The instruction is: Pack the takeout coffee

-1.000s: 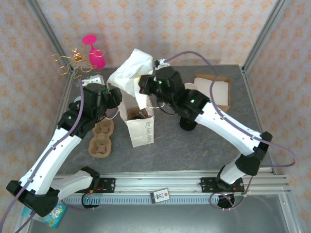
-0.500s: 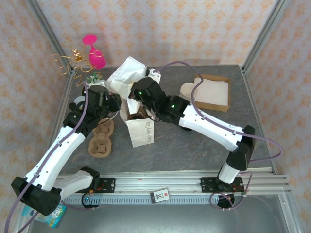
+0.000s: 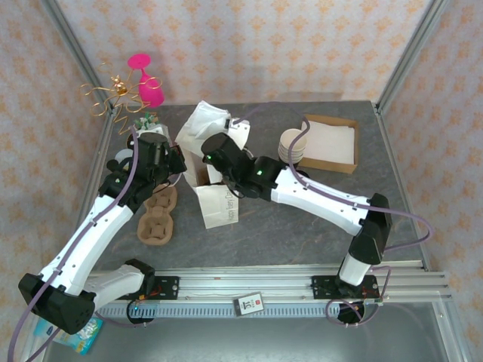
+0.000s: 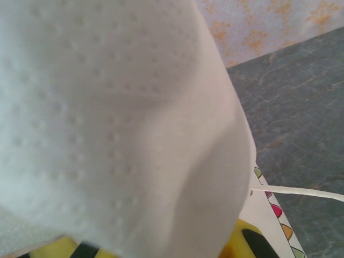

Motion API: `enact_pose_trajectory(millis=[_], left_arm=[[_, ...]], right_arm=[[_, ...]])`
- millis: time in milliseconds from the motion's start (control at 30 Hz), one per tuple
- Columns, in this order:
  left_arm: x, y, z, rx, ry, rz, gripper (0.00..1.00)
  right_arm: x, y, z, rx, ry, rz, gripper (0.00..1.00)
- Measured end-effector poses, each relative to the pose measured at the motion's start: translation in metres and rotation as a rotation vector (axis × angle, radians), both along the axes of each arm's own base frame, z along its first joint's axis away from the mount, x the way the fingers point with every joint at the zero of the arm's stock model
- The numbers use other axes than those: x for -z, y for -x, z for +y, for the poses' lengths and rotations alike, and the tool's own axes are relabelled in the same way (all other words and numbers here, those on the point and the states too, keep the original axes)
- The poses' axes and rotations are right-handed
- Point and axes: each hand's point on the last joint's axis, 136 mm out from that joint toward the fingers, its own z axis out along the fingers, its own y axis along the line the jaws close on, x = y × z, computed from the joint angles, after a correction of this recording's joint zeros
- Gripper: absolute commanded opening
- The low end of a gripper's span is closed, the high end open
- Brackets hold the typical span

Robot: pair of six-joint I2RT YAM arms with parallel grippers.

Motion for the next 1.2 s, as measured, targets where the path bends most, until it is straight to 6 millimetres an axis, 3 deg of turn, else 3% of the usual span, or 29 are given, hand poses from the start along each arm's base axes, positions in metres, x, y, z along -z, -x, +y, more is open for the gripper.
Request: enact_pose_trajectory(millis=[200,433,700,800,967,1067,1200], left_arm=[[0.002,-0.001,0.004,-0.017,-0.014,0.003,0.05],[0.002,-0.001,0.007,-0.030,-0.019,0.002,0.06],[0.002,-0.001,0.005,-0.025,-0.011,0.003,0.07],[0.002,-0.001,0.005,-0.024,-0.011,0.003,0.07],[0.002,-0.001,0.005,-0.024,-0.011,0.003,0.07],[0.002,-0.001,0.005,-0.022,-0.009,0.003,0.08],[0.002,-0.001,0.004,-0.020,-0.006,0.002,0.08]], right_arm=[[0.005,-0.001,-0.010,0.038,0.082,-0.010,0.00],[0.005,0.006,-0.004,0.031,0.164,-0.037,0.12],[0.013,0.011,0.007,-0.021,0.230,-0.024,0.55],[0.007,0.013,0.012,-0.057,0.228,-0.022,0.73],[-0.009,0.019,0.020,-0.137,0.220,-0.031,0.90],[-0.019,0.024,0.022,-0.195,0.224,-0.022,0.91],[-0.052,0.018,0.018,-0.232,0.181,-0.010,0.80]])
